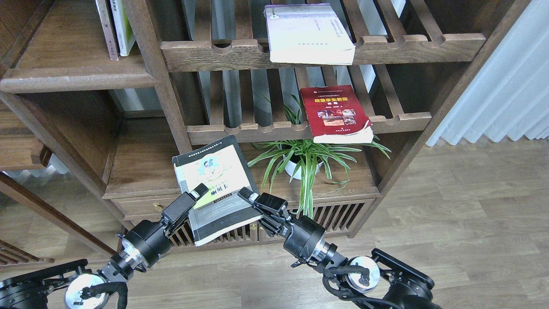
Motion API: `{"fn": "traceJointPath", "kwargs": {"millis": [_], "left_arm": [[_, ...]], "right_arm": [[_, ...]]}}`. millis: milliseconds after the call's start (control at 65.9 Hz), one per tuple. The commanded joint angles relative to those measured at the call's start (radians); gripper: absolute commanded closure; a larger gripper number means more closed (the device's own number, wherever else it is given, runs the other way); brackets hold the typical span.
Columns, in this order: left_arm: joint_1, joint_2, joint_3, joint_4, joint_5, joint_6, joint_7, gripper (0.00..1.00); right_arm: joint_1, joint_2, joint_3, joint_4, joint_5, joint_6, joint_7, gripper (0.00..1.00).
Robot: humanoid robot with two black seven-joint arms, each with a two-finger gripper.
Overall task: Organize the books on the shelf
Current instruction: 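Hold the grey-green book between both grippers and pass it to left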
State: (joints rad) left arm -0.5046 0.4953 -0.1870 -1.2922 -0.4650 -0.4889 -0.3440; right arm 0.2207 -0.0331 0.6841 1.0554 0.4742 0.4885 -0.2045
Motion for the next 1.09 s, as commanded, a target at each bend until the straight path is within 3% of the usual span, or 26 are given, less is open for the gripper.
{"fn": "traceJointPath", "kwargs": {"millis": [0,228,395,577,668,805,1078], "left_arm": [[-0.005,-0.006,0.000,-0.004,0.000,0.000,0.002,0.10],[-0.019,-0.001,-0.006,-0.004,0.000,0.000,0.002,0.27],[-0.020,-0.007,-0.009,-0.004,0.000,0.000,0.002,0.53],[-0.020,-0.004,-0.009,-0.004,0.006,0.000,0.002,0.62],[-0.017,-0.010,-0.009,-0.004,0.023,0.000,0.002,0.80],[-0.012,-0.012,-0.014,-0.005,0.039,0.000,0.000,0.88],[-0.011,-0.012,-0.015,-0.006,0.075,0.000,0.000,0.94]], "right_arm": [[-0.001,0.005,0.000,-0.008,0.000,0.000,-0.004,0.96],[-0.004,0.009,0.000,-0.008,0.004,0.000,-0.021,0.95],[-0.006,0.010,0.000,-0.008,0.004,0.000,-0.026,0.95],[-0.004,0.018,-0.001,-0.008,0.004,0.000,-0.026,0.95],[-0.004,0.022,0.000,-0.006,0.004,0.000,-0.026,0.95],[-0.003,0.024,0.002,-0.008,0.004,0.000,-0.026,0.95],[-0.004,0.030,0.002,-0.008,0.004,0.000,-0.023,0.91]]}}
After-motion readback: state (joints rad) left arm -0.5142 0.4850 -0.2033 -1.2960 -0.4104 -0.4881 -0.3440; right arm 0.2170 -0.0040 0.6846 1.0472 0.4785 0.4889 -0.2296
